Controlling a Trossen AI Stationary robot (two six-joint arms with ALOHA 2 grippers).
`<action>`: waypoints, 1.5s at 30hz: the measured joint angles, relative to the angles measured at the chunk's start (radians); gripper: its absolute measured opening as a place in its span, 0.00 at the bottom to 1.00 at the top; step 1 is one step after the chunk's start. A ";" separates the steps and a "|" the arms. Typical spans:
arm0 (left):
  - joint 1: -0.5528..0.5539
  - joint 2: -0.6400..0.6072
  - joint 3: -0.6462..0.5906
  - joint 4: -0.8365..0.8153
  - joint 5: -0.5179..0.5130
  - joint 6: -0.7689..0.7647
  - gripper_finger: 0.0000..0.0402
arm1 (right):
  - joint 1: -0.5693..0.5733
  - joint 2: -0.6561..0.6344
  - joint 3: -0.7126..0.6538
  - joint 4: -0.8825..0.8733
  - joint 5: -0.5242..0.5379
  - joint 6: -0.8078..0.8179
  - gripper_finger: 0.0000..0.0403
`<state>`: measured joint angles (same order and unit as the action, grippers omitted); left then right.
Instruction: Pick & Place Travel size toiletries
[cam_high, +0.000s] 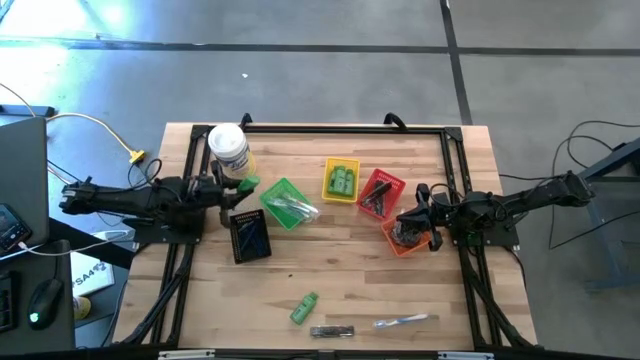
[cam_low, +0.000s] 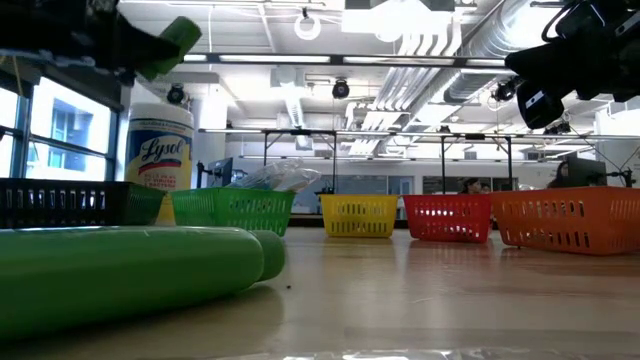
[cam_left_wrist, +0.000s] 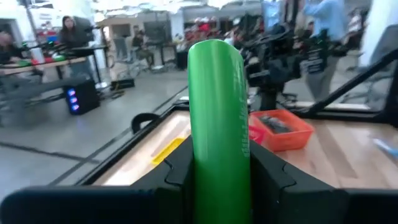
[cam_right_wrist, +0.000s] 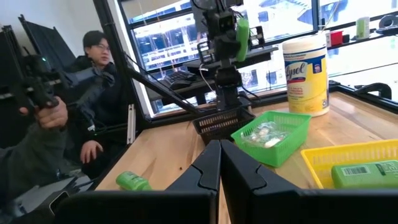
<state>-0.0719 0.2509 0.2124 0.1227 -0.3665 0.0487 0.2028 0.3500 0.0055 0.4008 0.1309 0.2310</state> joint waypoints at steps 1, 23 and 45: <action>0.000 0.028 0.026 -0.010 -0.015 0.002 0.23 | 0.000 0.000 0.000 0.000 0.003 0.000 0.01; 0.232 0.827 0.852 -0.432 -0.076 0.157 0.23 | 0.000 0.000 0.000 0.000 -0.027 0.000 0.01; 0.406 1.394 1.251 -0.482 0.066 0.861 0.23 | 0.000 0.000 0.000 0.001 -0.056 0.000 0.01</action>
<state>0.3340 1.6450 1.4636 -0.3595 -0.3006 0.9101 0.2030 0.3500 0.0059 0.4016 0.0746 0.2310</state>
